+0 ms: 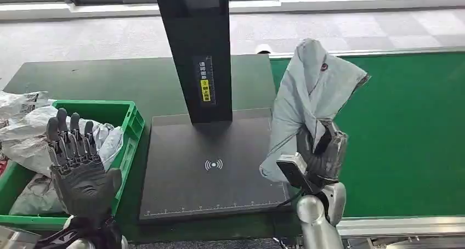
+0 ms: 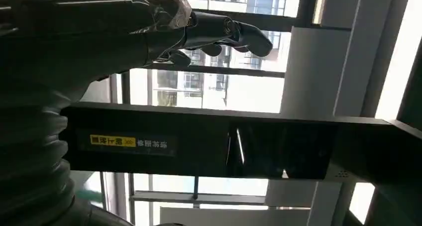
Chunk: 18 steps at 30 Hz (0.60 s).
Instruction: Moved the parcel from conveyor to table for the left to box.
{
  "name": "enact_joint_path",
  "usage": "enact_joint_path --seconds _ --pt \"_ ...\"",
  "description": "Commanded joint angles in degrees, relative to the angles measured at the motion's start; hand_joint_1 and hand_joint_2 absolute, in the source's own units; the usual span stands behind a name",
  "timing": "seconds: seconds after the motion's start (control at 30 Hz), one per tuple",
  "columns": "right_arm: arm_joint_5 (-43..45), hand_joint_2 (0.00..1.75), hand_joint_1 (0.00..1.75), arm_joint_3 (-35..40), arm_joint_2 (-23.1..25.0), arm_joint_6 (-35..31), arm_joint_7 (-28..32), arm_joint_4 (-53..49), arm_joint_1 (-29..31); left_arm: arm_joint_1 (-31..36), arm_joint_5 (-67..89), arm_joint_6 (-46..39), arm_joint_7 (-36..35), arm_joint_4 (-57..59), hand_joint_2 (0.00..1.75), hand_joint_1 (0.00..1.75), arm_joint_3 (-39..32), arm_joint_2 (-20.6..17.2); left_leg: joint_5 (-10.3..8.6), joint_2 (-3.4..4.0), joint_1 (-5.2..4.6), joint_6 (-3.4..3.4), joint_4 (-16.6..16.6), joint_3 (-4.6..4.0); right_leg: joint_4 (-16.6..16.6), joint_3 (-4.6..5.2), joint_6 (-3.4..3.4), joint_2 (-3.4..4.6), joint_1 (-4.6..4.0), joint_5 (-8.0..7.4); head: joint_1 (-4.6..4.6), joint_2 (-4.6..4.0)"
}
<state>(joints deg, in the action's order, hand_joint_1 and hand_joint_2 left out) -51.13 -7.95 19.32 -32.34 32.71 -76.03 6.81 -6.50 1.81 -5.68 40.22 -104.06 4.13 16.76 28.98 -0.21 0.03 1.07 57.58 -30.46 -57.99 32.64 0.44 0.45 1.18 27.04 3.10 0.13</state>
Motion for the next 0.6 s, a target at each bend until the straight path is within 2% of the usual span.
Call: enact_joint_path --seconds 0.03,0.1,0.13,0.17,0.6 --pt "-6.5 1.75 1.75 13.4 -0.8 5.9 -5.9 31.9 10.6 3.4 -0.2 -0.2 -0.2 4.4 1.75 0.0 0.6 -1.7 -0.08 0.47 0.12 0.05 -0.2 0.13 0.2 0.02 -0.11 0.42 -0.12 -0.23 -0.02 0.0" --pt "-6.5 1.75 1.75 13.4 -0.8 5.9 -5.9 31.9 10.6 3.4 -0.2 -0.2 -0.2 4.4 1.75 0.0 0.6 -1.7 -0.12 0.19 0.09 0.07 -0.1 0.05 0.2 0.13 -0.09 0.13 -0.12 -0.17 -0.04 0.0" --pt "-6.5 1.75 1.75 13.4 -0.8 5.9 -5.9 31.9 10.6 3.4 -0.2 -0.2 -0.2 4.4 1.75 0.0 0.6 -1.7 -0.12 0.01 0.08 0.03 -0.1 0.44 0.1 0.06 -0.07 -0.04 -0.12 -0.08 -0.02 0.0" --pt "-6.5 1.75 1.75 13.4 -0.8 5.9 -5.9 31.9 10.6 3.4 -0.2 -0.2 -0.2 4.4 1.75 0.0 0.6 -1.7 -0.18 -0.15 0.05 0.1 -0.1 0.46 0.1 0.04 -0.09 -0.13 -0.12 -0.07 -0.02 0.0" --pt "-6.5 1.75 1.75 13.4 -0.8 5.9 -5.9 31.9 10.6 3.4 -0.2 -0.2 -0.2 4.4 1.75 0.0 0.6 -1.7 -0.24 -0.14 0.09 0.11 -0.1 0.33 0.1 0.13 -0.12 -0.15 -0.12 -0.15 -0.02 0.0"
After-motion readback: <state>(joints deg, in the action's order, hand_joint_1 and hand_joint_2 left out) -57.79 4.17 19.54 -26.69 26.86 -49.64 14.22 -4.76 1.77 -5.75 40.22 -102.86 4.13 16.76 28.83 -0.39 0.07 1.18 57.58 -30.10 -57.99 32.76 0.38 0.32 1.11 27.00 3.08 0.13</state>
